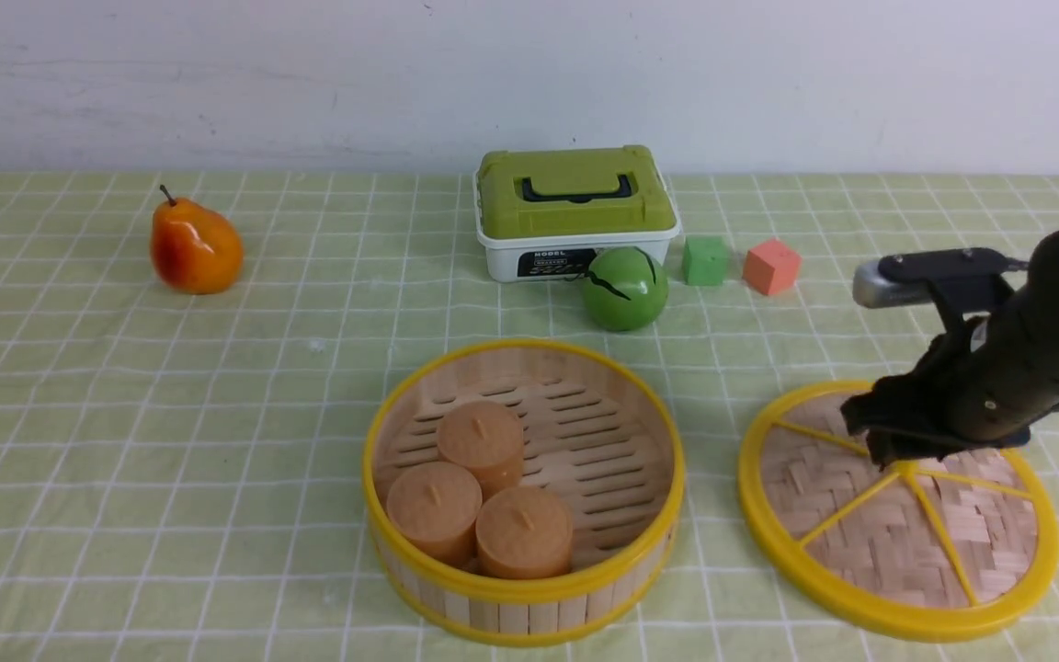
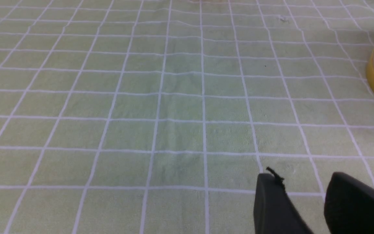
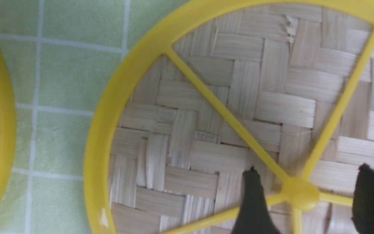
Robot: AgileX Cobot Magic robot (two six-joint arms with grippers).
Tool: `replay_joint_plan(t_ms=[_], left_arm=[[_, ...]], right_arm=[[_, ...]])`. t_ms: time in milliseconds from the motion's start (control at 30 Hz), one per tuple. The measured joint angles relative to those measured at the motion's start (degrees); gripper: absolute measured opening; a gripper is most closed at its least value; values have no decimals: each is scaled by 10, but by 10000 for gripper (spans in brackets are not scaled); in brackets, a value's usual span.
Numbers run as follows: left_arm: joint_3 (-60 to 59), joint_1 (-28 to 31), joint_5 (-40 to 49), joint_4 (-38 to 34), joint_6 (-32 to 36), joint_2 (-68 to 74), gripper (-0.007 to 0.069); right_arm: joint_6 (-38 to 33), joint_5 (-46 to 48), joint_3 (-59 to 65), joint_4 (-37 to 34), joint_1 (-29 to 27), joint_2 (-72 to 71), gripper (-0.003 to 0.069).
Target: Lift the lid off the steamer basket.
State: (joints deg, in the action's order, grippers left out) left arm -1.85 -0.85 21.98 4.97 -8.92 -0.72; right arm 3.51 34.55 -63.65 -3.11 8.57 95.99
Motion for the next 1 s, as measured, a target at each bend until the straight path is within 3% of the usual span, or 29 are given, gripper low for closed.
replay_joint_plan(t_ms=[167,233,333,533,767,1000], left_arm=[[0,0,0,0,0,0,239],[0,0,0,0,0,0,239],[0,0,0,0,0,0,239],[0,0,0,0,0,0,239],[0,0,0,0,0,0,239],[0,0,0,0,0,0,239]], right_arm=[[-42,18,0,-34,0,-123,409],[-81,30,0,-69,0,-204,363],[-125,65,0,-108,0,-305,239],[-150,143,8,-124,0,-459,3],[-150,145,102,-119,0,-622,-21],[-150,151,177,-78,0,-684,-18]])
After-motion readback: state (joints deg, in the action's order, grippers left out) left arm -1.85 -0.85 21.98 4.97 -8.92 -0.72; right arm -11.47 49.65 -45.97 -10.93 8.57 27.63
